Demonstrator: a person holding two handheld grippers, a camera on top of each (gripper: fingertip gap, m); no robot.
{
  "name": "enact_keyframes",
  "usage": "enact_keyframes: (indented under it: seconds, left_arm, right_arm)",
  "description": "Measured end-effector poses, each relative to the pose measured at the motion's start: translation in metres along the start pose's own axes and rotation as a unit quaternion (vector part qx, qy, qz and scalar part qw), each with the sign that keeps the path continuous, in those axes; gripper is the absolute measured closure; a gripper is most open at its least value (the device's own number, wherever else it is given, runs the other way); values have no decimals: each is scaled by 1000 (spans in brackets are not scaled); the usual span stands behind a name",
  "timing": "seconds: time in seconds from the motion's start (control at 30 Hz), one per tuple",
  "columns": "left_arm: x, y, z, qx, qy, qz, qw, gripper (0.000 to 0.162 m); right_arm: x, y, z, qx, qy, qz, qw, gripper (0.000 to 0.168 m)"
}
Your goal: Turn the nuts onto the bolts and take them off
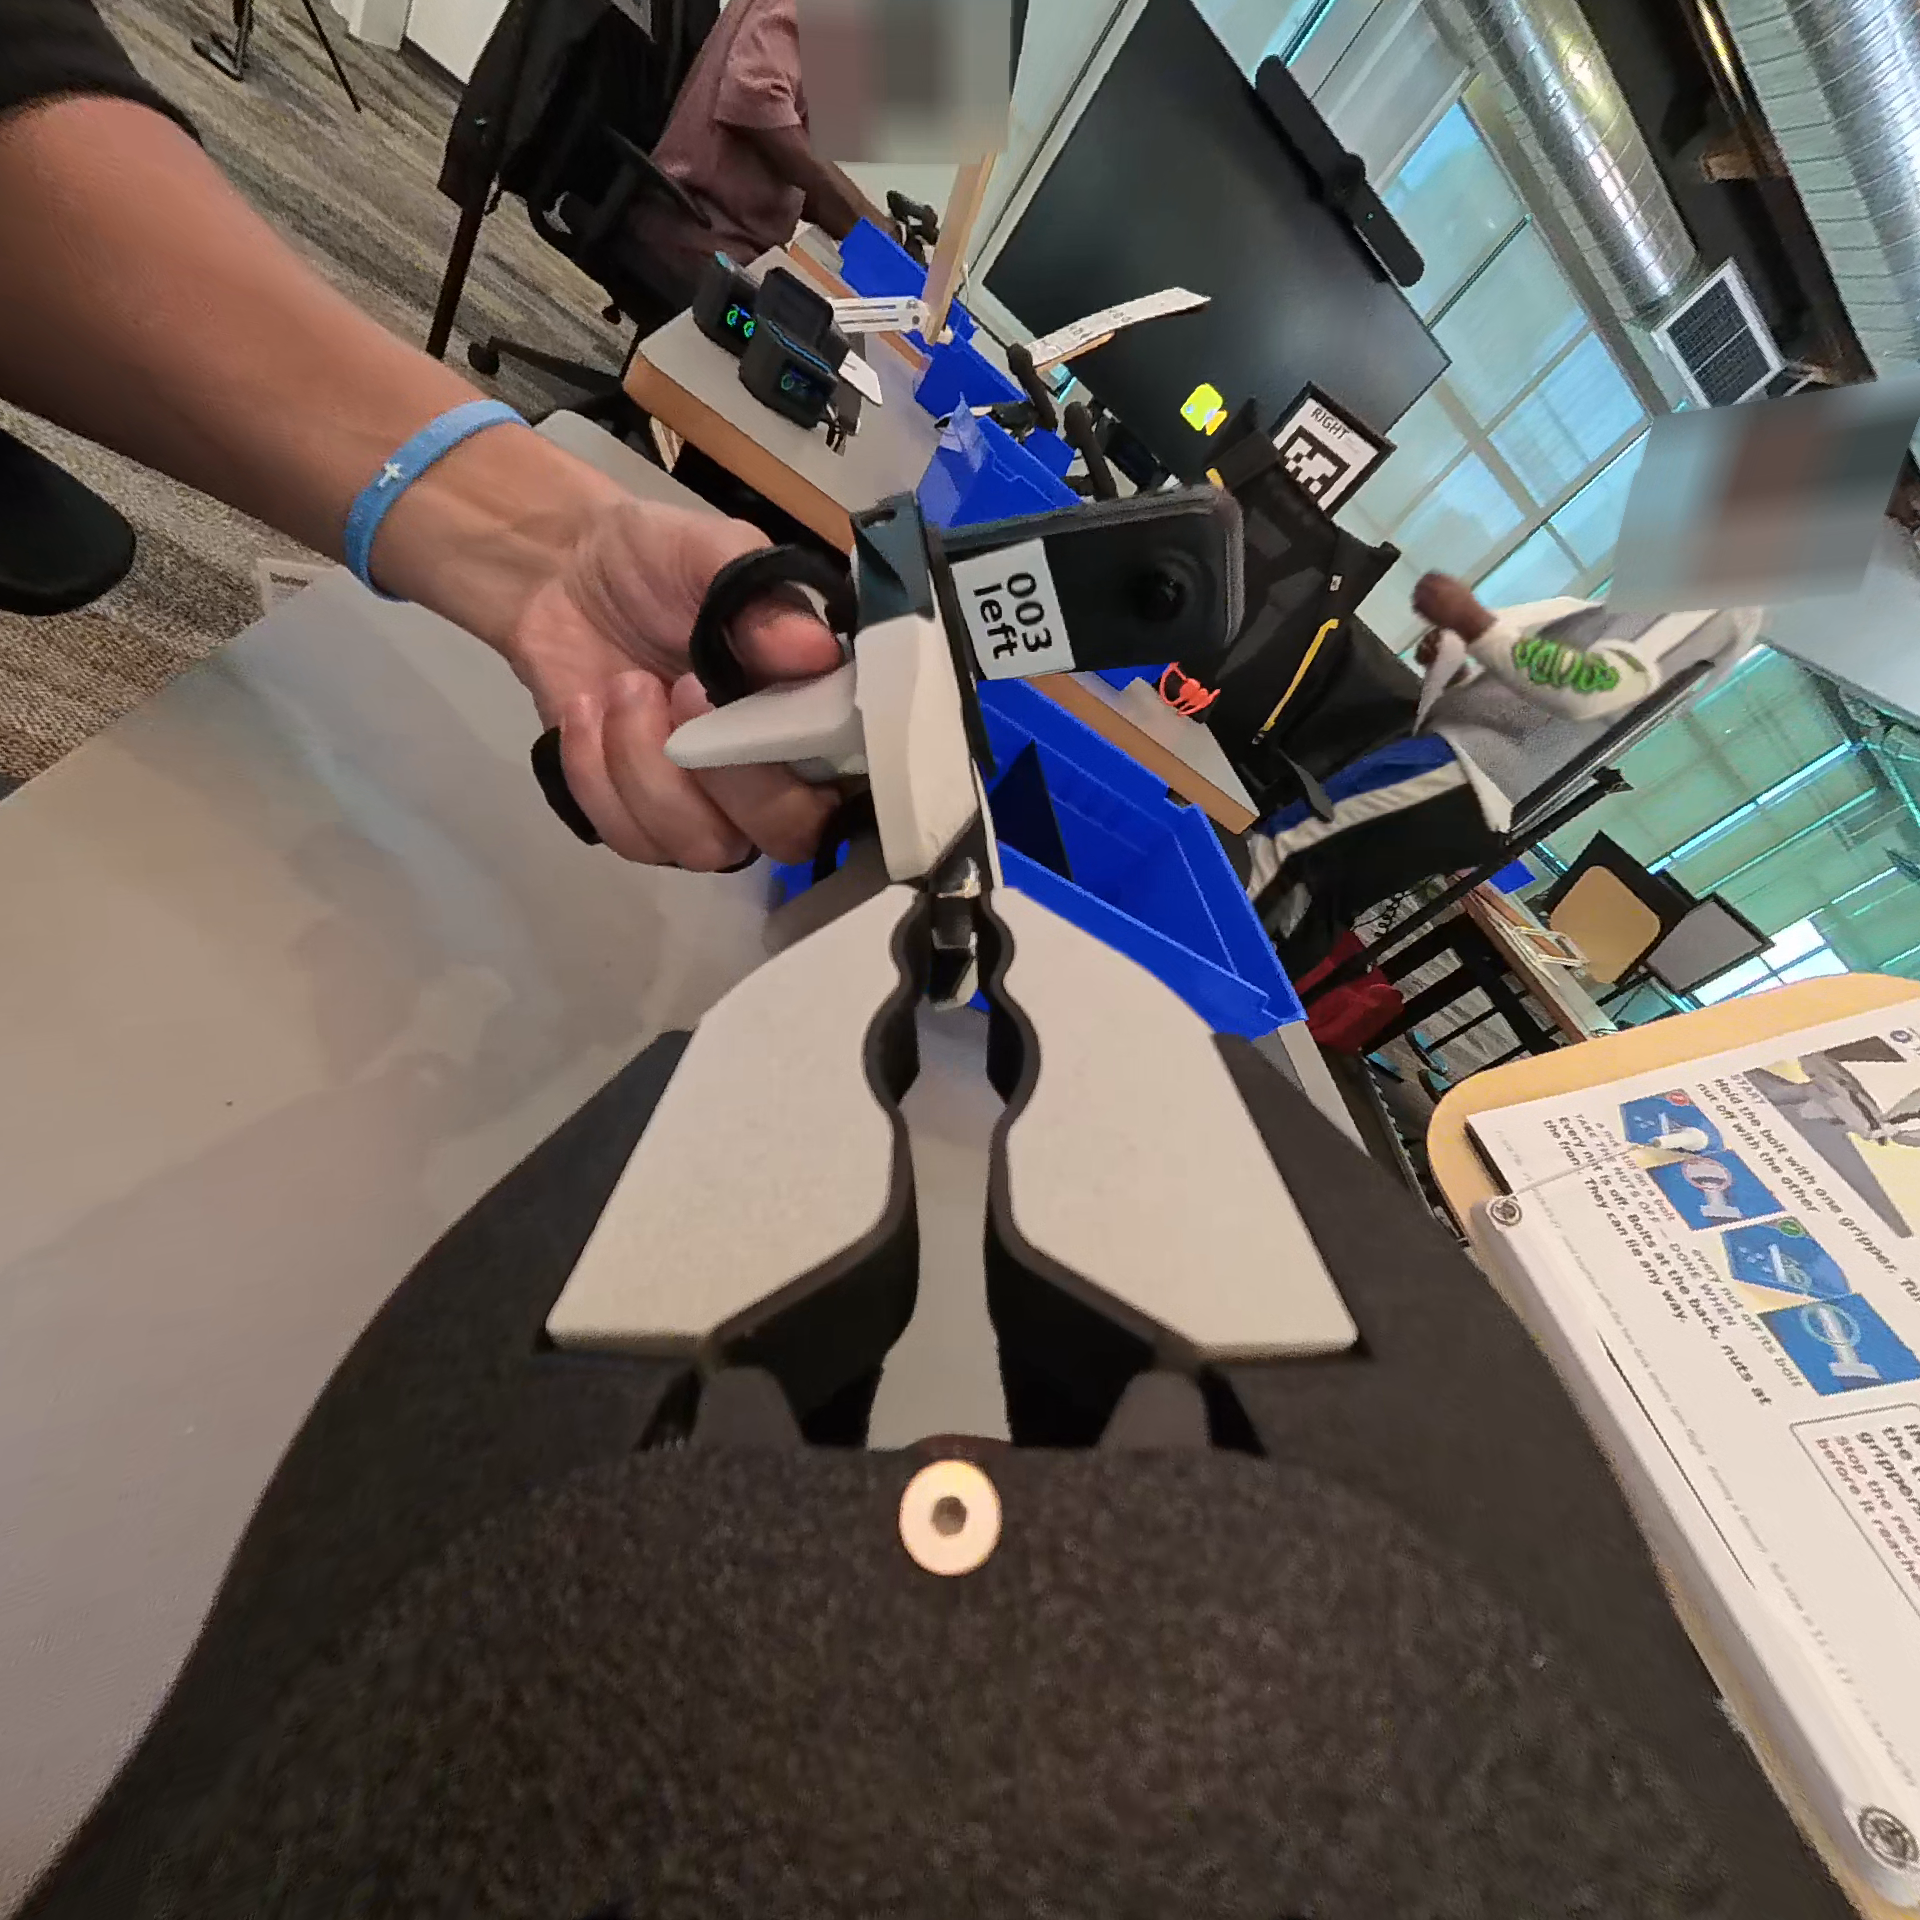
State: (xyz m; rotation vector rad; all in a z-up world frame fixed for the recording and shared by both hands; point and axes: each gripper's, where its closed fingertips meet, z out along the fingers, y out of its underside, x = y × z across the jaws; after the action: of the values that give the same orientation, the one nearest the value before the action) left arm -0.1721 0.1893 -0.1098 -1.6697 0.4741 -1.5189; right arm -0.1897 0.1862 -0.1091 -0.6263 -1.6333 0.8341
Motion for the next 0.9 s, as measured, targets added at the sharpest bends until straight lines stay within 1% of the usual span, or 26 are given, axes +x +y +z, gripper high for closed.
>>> enact_keyframes:
  seconds: [0.33, 0.53, 0.57, 0.67, 0.7, 0.73, 0.8, 0.83, 0.9]
  left_arm:
    - [5, 5, 2, -11, 14, -3, 1000, 142]
    - [0, 7, 2, -13, -3, 4, 1000, 144]
    - [-1, 7, 1, -12, -4, 8, 1000, 144]
    - [-5, 1, -8, 12, -16, 15, 1000, 144]
    - [-8, -1, -12, 23, -27, 18, 999, 144]
    - [-13, -2, -16, 35, -47, 27, 998, 144]
    - [-28, -2, -25, 52, -110, 56, 991, 144]
    - [-37, 0, -29, 56, -150, 76, 984, 144]
    - [-50, 3, -34, 64, -214, 110, 969, 144]
  right_arm:
    - [-6, -4, -3, 12, -27, -4, 1000, 160]
    - [-6, 2, -3, -6, -38, -6, 999, 160]
    - [-6, 3, -4, -11, -38, -6, 999, 158]
    - [-4, 5, -11, -5, -30, 21, 999, 140]
    - [-2, 11, -13, -12, -25, 41, 999, 135]
    - [1, 22, -16, -29, -18, 65, 997, 134]
    - [14, 56, -20, -84, 23, 136, 987, 134]
    - [23, 81, -22, -125, 54, 181, 974, 132]
    - [28, 130, -26, -215, 83, 268, 935, 118]
